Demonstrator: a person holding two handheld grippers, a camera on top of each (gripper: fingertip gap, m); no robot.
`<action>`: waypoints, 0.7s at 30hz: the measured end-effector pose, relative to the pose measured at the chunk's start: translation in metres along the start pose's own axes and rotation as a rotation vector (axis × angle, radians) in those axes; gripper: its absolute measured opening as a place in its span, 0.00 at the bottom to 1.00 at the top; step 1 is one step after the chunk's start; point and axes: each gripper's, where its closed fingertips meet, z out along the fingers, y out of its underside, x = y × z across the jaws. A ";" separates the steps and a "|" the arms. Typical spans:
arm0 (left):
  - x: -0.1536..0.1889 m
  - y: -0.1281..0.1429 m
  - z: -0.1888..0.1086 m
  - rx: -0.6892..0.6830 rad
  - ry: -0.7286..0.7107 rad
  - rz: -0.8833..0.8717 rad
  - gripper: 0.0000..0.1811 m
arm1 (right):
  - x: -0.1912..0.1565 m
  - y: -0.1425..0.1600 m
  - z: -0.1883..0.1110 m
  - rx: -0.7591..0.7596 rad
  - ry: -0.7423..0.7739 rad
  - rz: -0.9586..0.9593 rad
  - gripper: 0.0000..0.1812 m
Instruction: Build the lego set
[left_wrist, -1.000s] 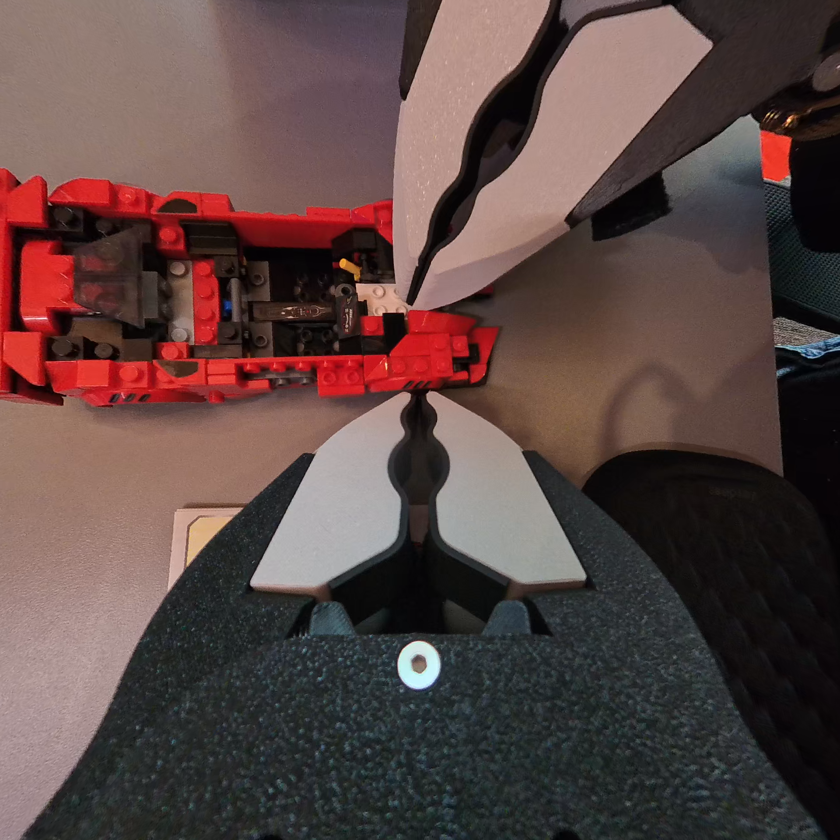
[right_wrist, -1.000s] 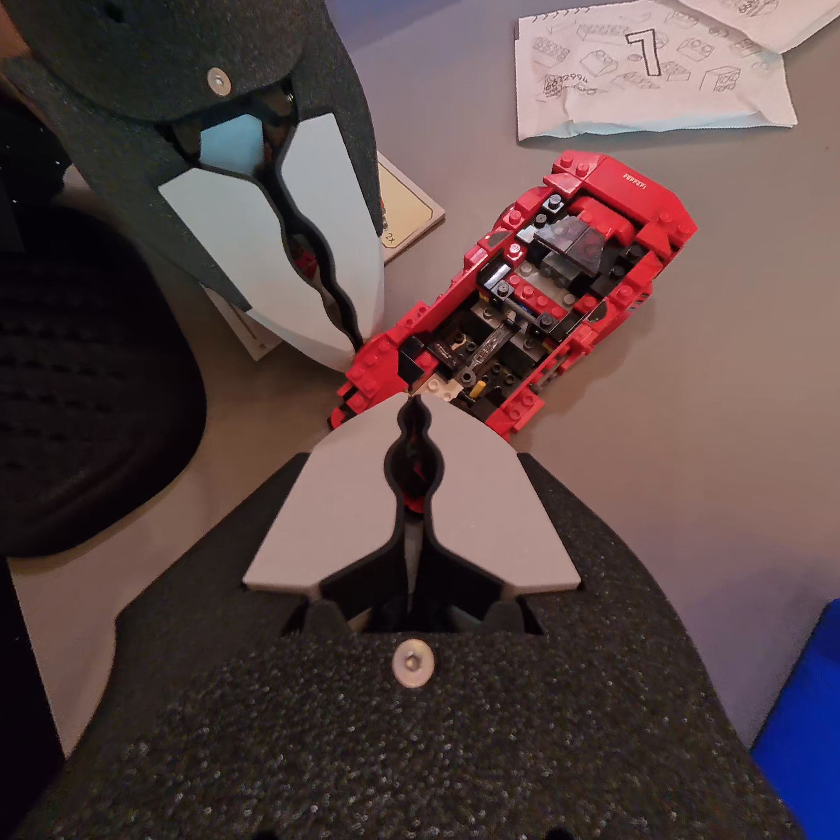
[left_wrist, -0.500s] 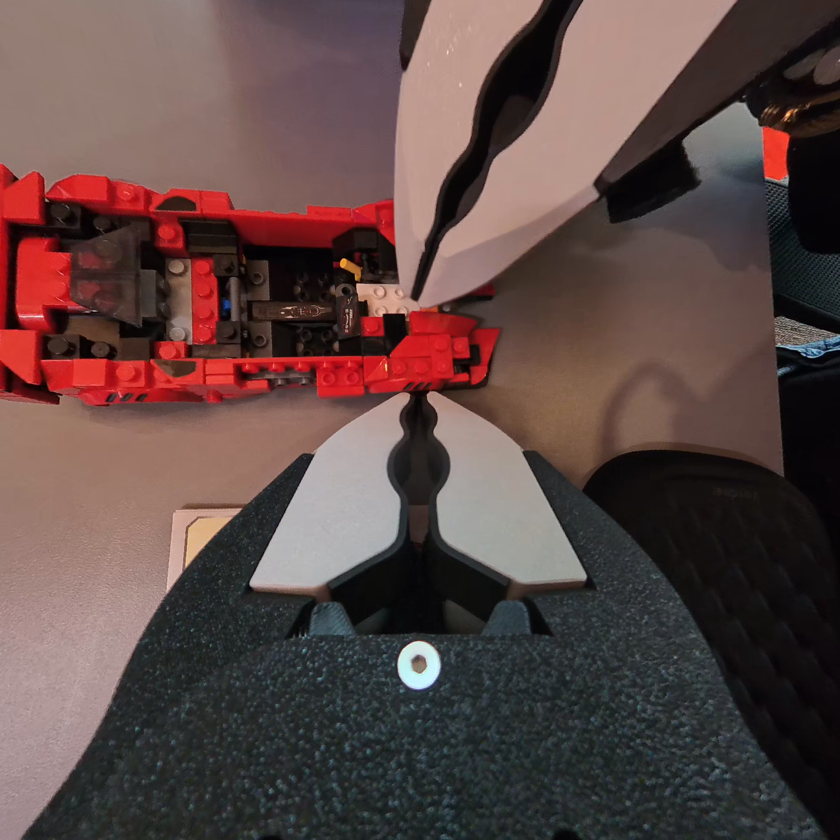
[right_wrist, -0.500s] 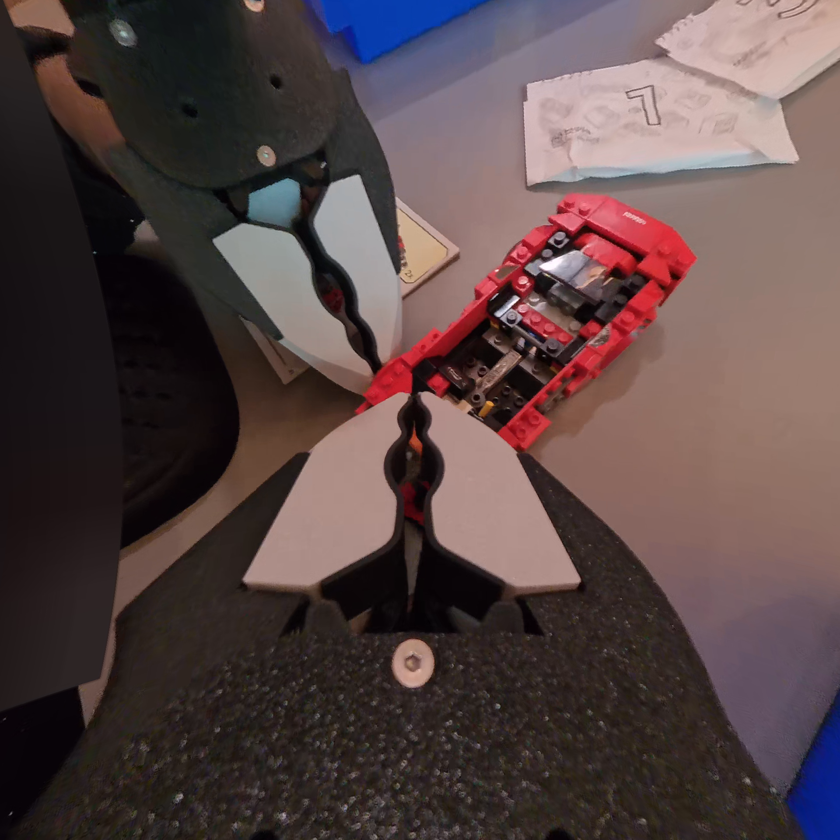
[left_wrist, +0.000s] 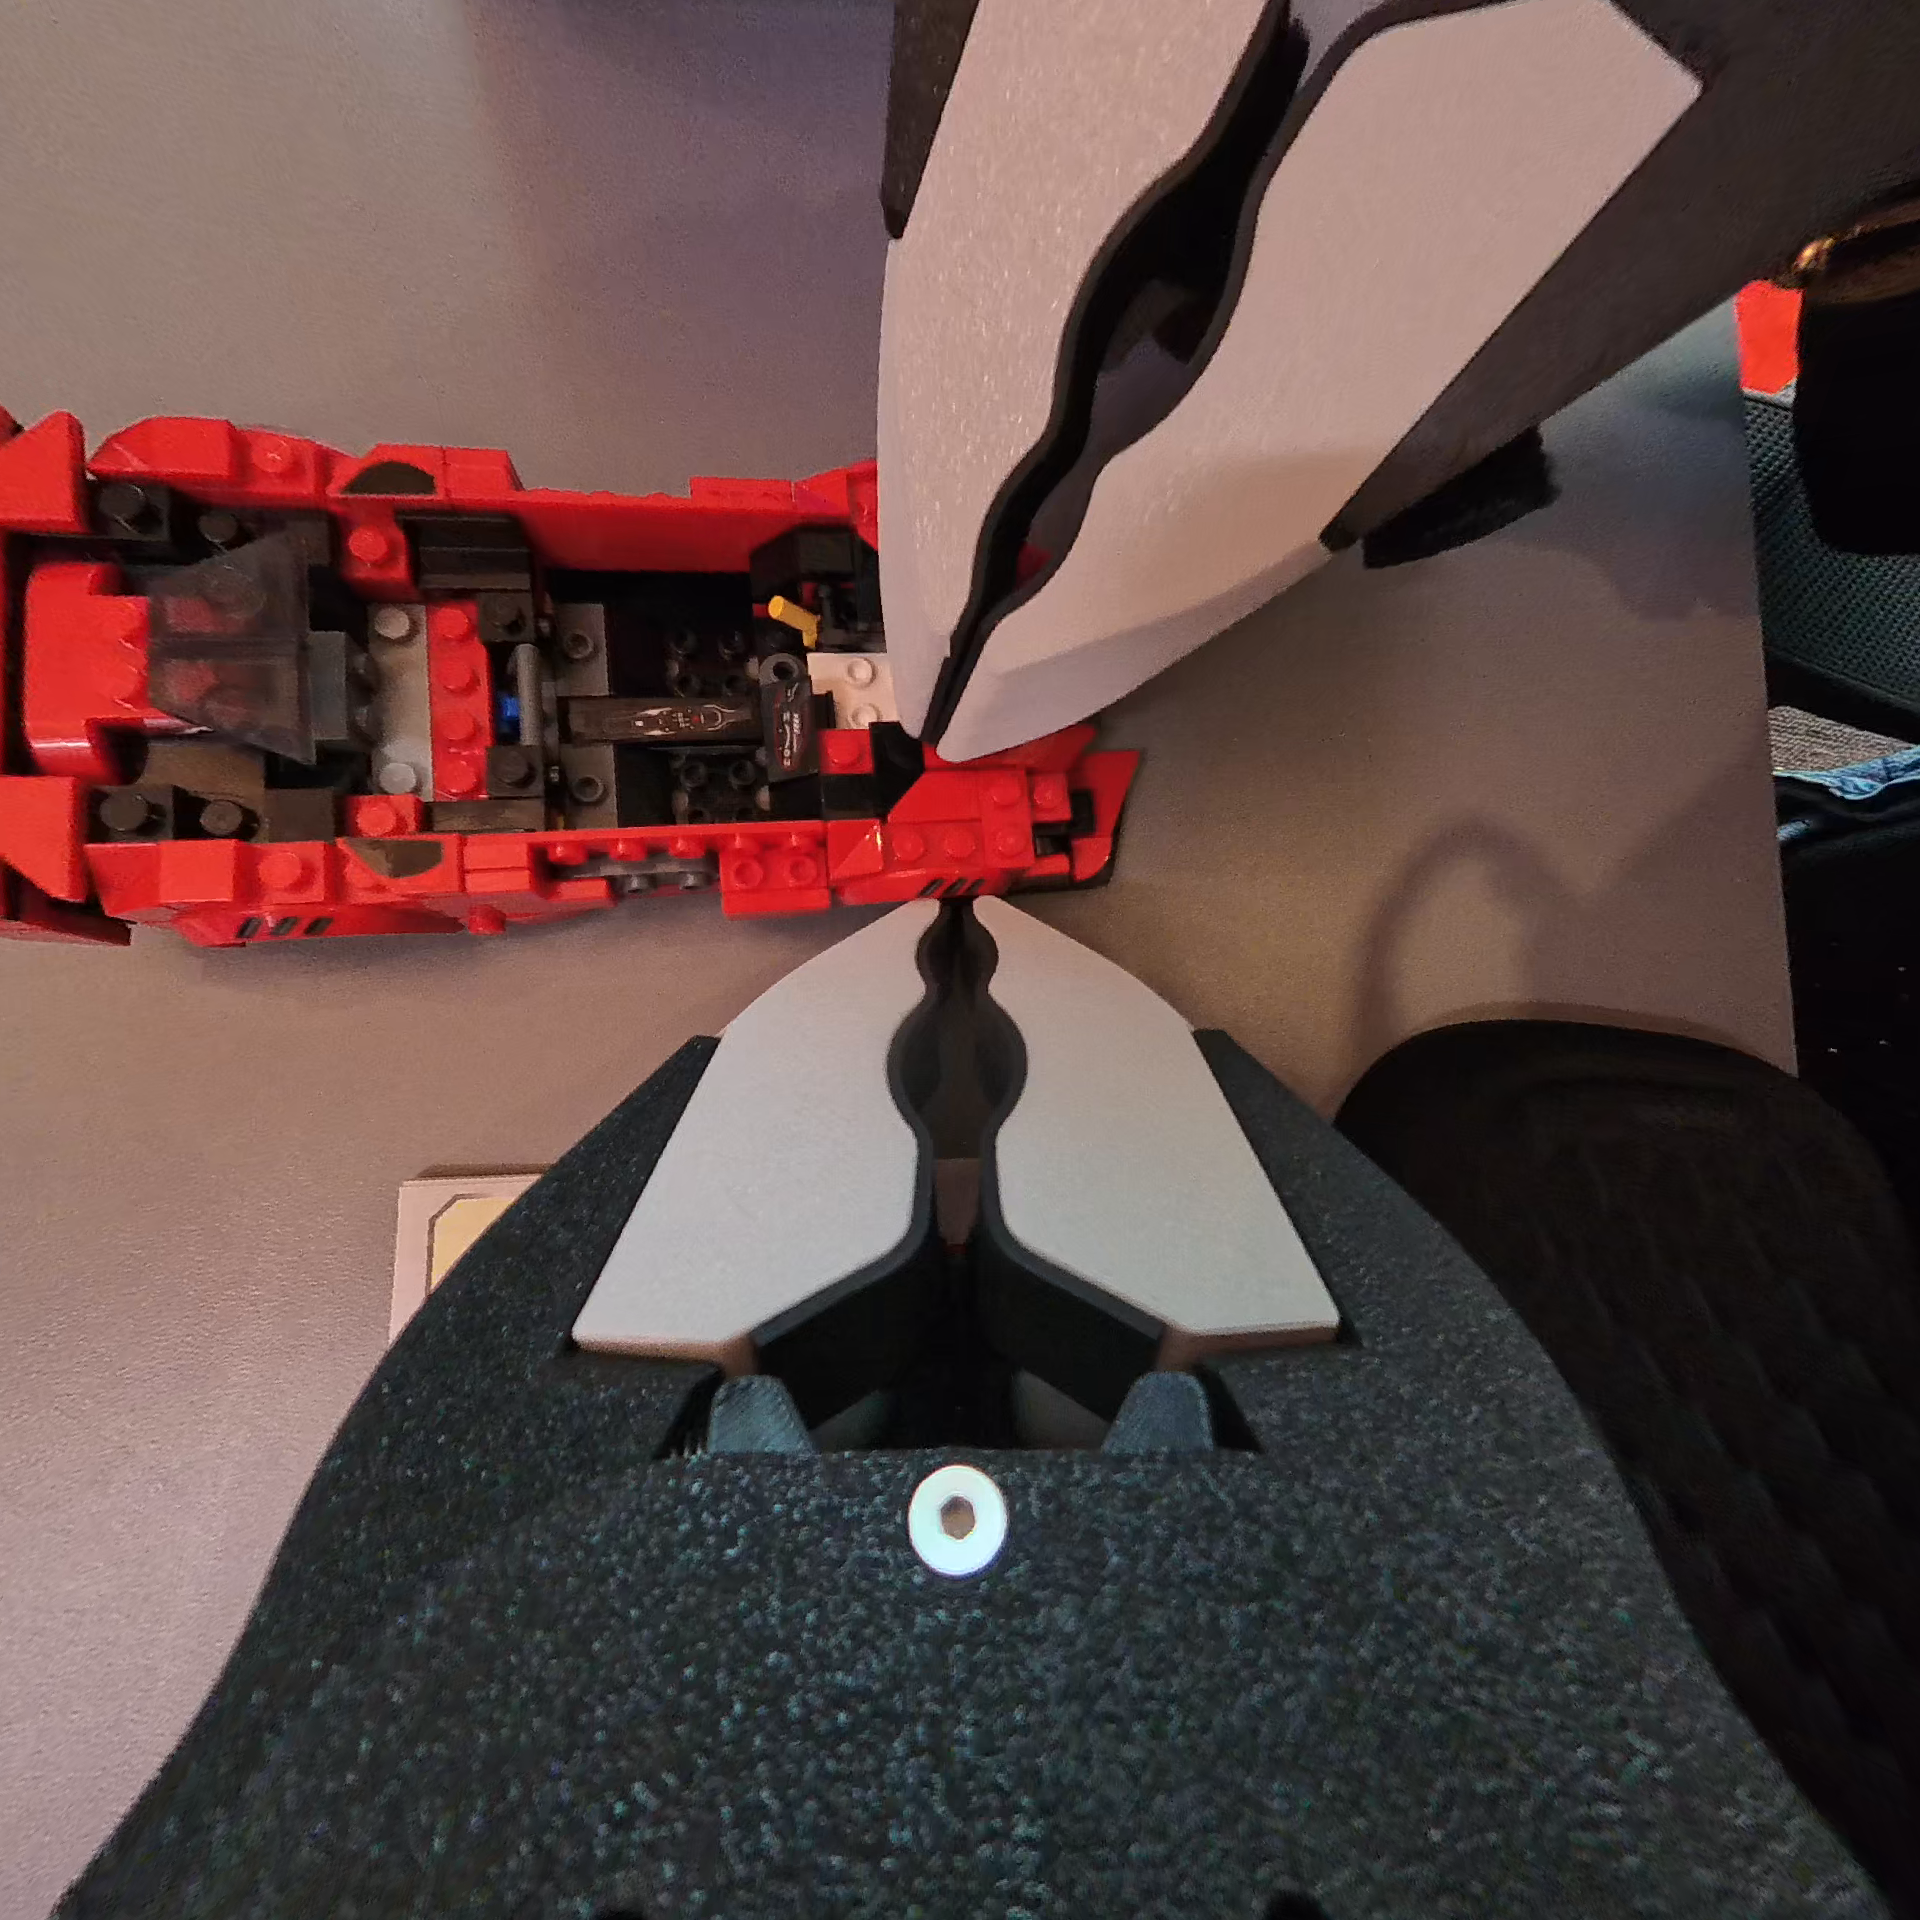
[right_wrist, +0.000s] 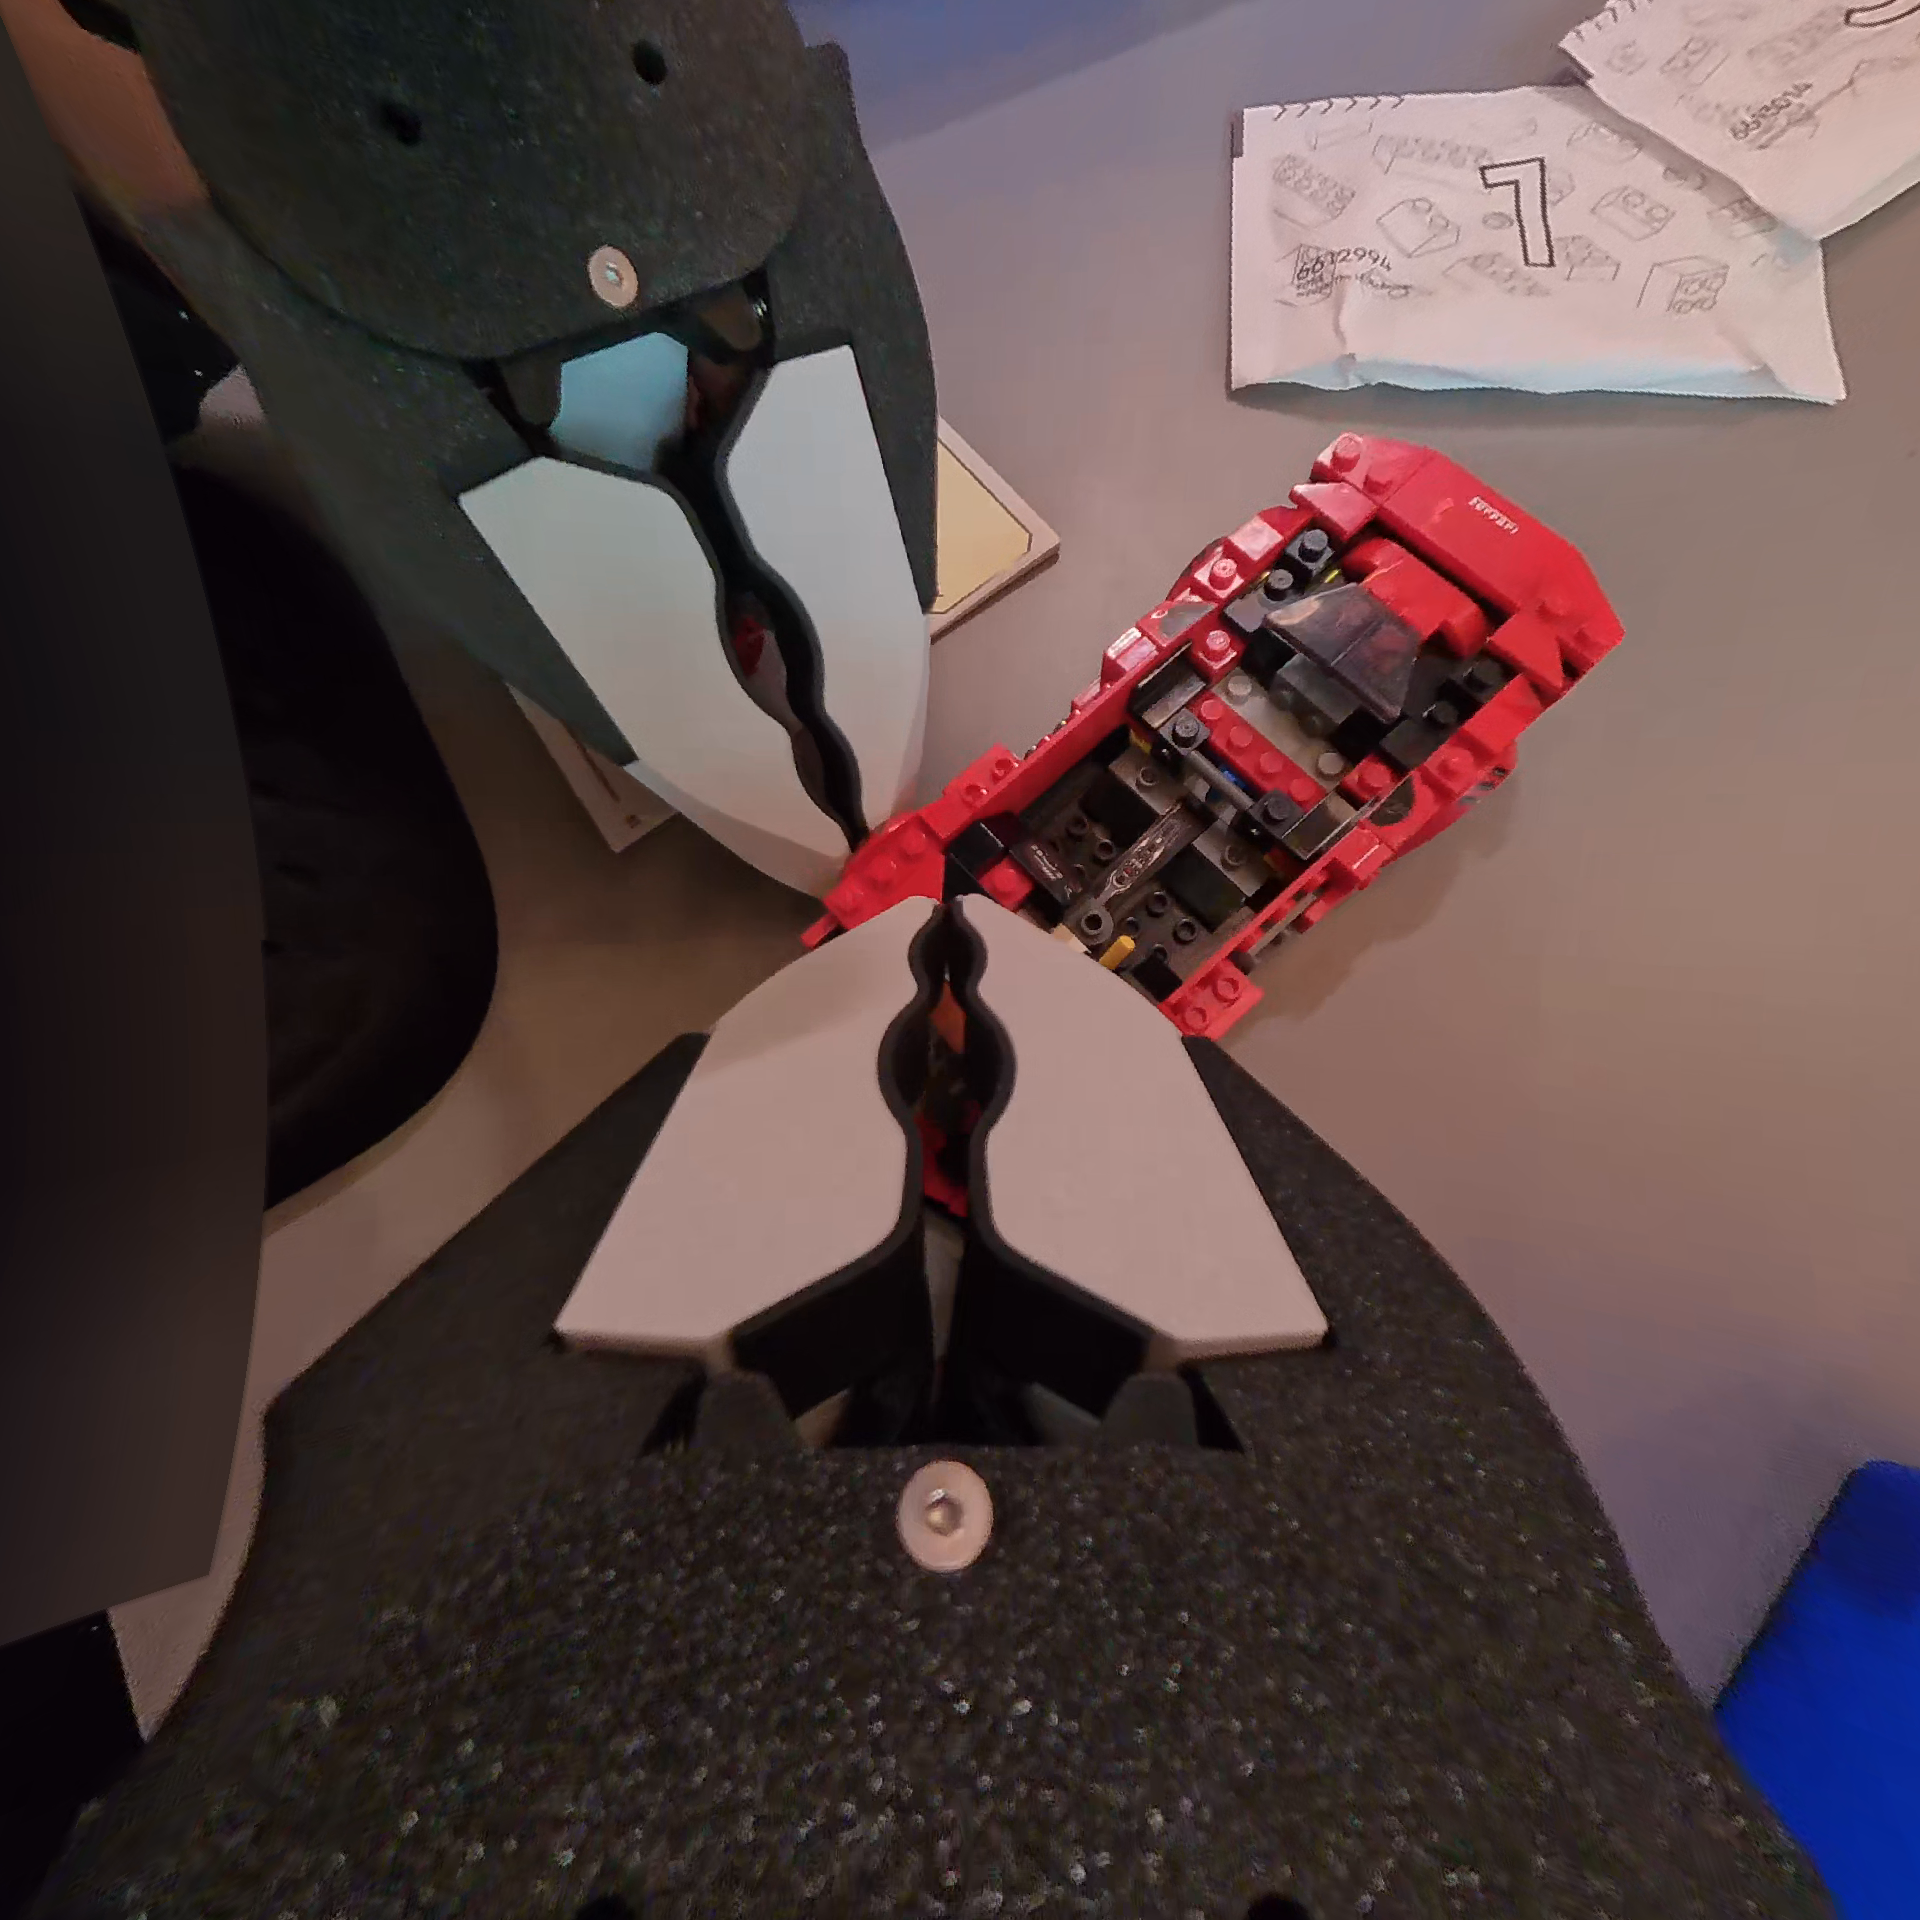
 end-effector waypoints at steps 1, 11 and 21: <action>0.000 0.000 0.000 0.000 0.000 0.001 0.00 | 0.000 0.000 0.000 -0.011 0.004 -0.005 0.00; -0.001 -0.001 0.000 0.011 0.011 -0.005 0.00 | 0.001 -0.007 0.002 0.013 -0.008 0.010 0.00; -0.001 -0.002 0.001 0.016 0.016 -0.007 0.00 | 0.002 0.001 -0.001 -0.015 -0.023 0.010 0.00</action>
